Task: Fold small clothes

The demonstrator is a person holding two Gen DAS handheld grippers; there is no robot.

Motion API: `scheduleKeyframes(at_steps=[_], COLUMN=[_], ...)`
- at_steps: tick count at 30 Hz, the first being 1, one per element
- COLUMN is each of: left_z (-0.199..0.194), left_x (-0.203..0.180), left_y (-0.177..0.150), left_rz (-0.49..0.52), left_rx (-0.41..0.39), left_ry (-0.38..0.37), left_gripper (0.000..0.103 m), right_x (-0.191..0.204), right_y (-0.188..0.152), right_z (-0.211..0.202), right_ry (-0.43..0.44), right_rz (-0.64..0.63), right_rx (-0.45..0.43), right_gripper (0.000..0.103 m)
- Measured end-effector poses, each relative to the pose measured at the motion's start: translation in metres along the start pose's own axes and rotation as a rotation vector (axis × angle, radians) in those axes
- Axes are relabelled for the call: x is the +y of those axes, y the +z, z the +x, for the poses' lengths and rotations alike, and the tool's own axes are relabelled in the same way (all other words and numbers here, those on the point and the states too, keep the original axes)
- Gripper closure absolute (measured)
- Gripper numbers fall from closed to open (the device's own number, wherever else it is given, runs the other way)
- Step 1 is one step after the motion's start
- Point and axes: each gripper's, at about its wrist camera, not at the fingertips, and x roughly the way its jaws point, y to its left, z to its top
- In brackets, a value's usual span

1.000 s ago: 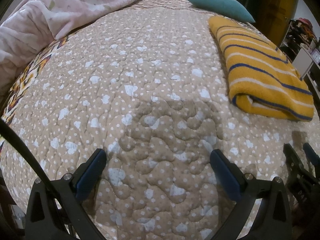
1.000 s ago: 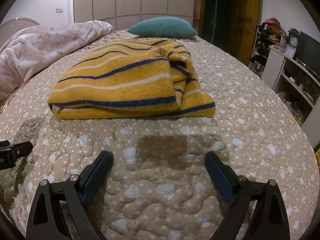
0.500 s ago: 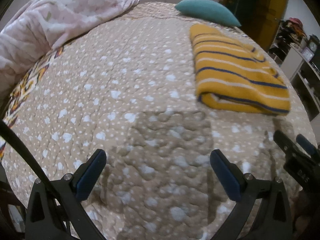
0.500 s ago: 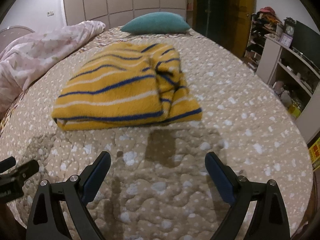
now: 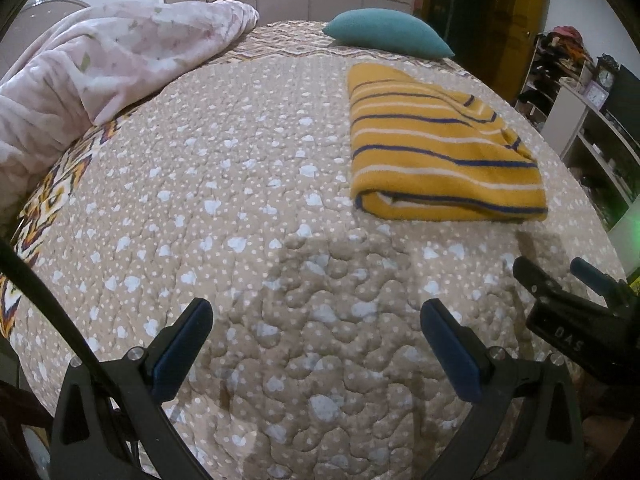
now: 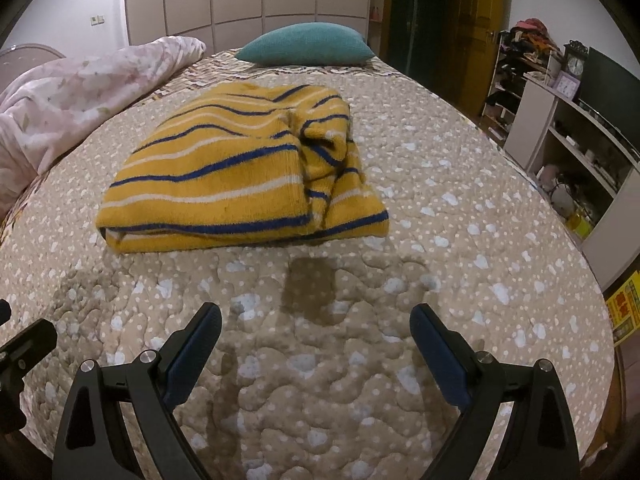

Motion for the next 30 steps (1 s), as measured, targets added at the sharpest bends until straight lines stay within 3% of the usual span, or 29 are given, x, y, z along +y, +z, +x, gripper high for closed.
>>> scheduleKeyframes(at_steps=[30], left_z=[0.012], left_x=[0.008], left_y=[-0.004], left_rz=[-0.016], left_rx=[0.055], left_ry=[0.0], left_gripper=[0.0], right_x=[0.01], right_y=[-0.005], right_z=[0.004], right_ry=[0.007], right_rz=[-0.021], right_rx=[0.016], right_gripper=[0.006])
